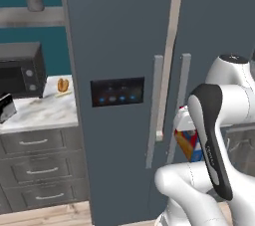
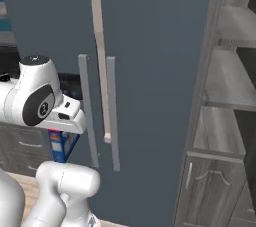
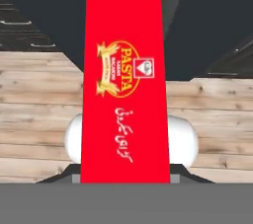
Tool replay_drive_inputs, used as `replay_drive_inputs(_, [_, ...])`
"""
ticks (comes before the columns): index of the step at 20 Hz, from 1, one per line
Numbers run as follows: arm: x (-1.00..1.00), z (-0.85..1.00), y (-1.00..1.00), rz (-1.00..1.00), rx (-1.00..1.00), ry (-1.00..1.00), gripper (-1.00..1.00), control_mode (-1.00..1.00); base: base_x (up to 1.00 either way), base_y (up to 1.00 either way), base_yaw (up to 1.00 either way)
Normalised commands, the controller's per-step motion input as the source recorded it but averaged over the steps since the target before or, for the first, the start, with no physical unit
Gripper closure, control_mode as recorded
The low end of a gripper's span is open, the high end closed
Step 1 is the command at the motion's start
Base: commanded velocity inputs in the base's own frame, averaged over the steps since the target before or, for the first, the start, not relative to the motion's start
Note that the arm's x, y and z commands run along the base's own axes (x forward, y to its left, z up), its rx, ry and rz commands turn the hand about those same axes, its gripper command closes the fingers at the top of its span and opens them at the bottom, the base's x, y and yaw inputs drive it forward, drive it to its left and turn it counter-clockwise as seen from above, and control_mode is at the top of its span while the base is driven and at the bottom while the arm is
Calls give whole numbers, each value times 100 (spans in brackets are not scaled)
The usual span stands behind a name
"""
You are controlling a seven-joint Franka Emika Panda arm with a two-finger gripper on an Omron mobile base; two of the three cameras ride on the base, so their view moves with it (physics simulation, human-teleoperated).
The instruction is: Pick the boxed food and cereal from the counter and place them in the cabinets closest to them.
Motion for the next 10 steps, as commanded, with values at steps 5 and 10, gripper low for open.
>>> replay_drive_inputs(5, [0,0,0,0,0,0,100,100,-17,-59,0])
replay_drive_inputs(10, [0,0,0,0,0,0,100,100,-19,-55,0])
